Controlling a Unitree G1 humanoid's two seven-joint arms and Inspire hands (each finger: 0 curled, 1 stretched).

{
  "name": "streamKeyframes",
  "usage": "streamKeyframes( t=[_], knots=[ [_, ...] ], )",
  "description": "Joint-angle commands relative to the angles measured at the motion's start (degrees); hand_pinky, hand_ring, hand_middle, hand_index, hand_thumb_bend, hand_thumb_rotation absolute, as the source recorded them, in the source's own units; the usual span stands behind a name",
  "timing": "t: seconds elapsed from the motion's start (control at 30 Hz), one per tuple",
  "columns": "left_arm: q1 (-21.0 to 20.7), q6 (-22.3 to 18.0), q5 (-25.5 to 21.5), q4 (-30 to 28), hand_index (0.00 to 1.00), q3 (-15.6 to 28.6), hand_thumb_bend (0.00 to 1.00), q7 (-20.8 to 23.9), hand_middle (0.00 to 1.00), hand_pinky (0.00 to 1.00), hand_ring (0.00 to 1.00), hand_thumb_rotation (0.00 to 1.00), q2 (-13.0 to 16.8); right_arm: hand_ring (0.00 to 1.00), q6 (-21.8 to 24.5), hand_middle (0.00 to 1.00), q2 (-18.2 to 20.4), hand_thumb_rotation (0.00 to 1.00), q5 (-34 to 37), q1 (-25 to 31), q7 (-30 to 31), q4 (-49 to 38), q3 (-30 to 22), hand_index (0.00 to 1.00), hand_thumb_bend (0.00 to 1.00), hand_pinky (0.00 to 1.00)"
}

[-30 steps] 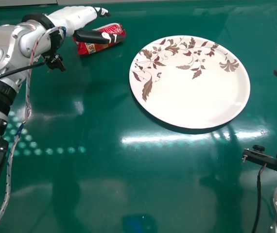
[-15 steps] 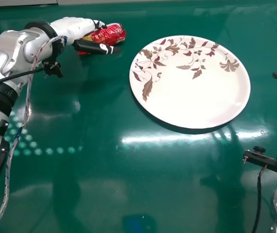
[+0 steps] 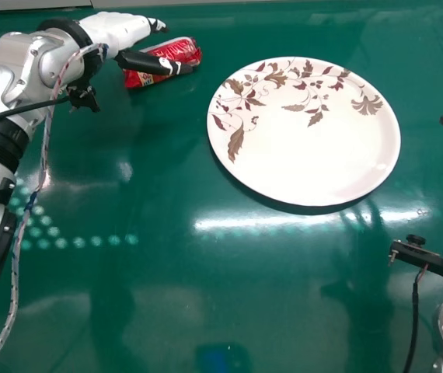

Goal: Pick up biscuit and place it in the plate

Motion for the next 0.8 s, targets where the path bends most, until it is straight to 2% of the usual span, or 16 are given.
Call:
streamKeyframes(
  t=[0.0,0.67,0.77],
  knots=[
    [-1.5,-0.2,0.6,1.2,1.00,-0.9,1.00,1.2,1.00,0.98,1.00,0.49,-0.4,0.84,0.4,0.85,0.4,0.24,0.1,1.0,-0.5,-0.7,-0.5,0.80,0.48,0.77],
    [-4.6,2.3,3.2,4.6,1.00,-4.0,1.00,1.4,1.00,0.99,1.00,0.49,-1.4,0.83,1.0,0.84,0.3,0.26,0.2,1.7,-0.3,-1.7,-0.6,0.79,0.48,0.78],
    [-4.9,2.8,3.3,5.3,1.00,-4.2,1.00,1.4,1.00,0.99,1.00,0.48,-1.7,0.85,1.3,0.85,0.4,0.25,0.5,2.0,-0.2,-2.0,-0.7,0.80,0.48,0.82]
  ],
)
